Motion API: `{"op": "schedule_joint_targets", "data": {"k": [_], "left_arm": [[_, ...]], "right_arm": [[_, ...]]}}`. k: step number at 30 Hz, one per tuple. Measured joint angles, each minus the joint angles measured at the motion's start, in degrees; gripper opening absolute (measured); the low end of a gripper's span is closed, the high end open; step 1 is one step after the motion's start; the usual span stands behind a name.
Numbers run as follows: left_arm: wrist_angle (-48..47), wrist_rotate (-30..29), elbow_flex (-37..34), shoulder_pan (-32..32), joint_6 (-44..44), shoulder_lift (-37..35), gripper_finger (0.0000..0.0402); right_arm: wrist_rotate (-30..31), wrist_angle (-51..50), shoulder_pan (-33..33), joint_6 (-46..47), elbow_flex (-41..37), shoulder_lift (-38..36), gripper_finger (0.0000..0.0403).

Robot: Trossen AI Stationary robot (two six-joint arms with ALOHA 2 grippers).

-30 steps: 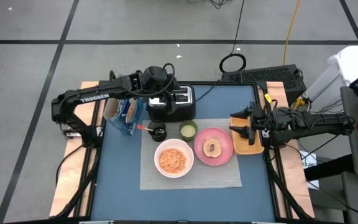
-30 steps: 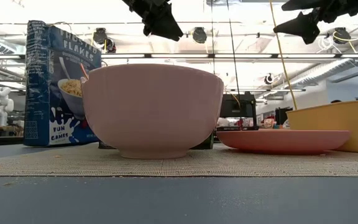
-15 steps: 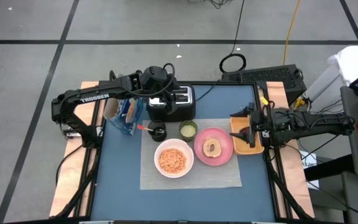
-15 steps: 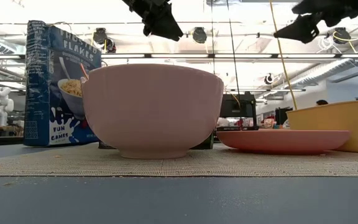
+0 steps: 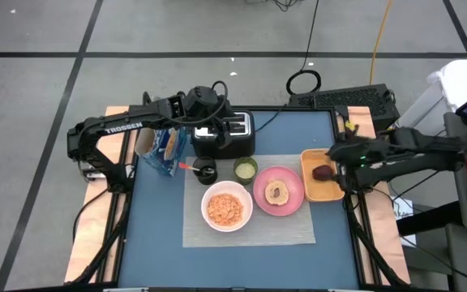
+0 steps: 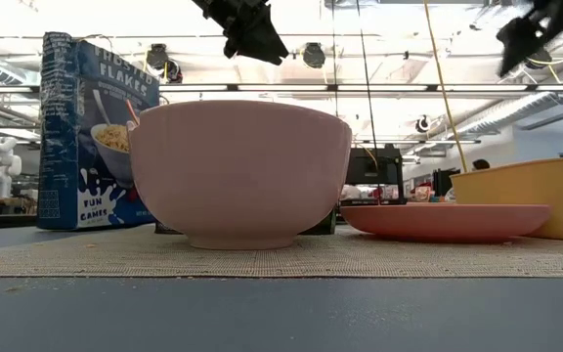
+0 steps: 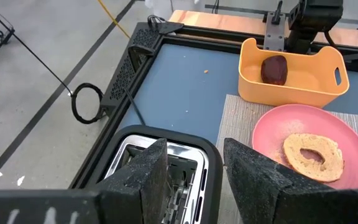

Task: Arrange a breakfast setting
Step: Put the apple on the top right of the gray mat

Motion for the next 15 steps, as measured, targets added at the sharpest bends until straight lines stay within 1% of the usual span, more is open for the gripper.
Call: {"op": "schedule_joint_targets", "data": {"k": [2, 4, 8, 15], "left_arm": [[0.00, -0.02, 0.00, 0.00, 0.02, 0.02, 0.0166], [0.02, -0.02, 0.00, 0.00, -0.01, 0.00, 0.0166], [0.04, -0.02, 0.00, 0.00, 0.04, 0.00, 0.0166], [0.04, -0.02, 0.00, 0.00, 0.06, 0.00, 0.0166]], "right_arm": [[-0.17, -3.50, 0.00, 0.85, -0.75, 2.91, 0.0391], [-0.13, -4.91, 0.00, 0.77, -2.34, 5.63, 0.0391], [-0.12, -4.59, 0.00, -3.16, -5.38, 10.74, 0.0391], [0.03, -3.92, -0.45, -8.56, -9.26, 17.33, 0.0391]]}}
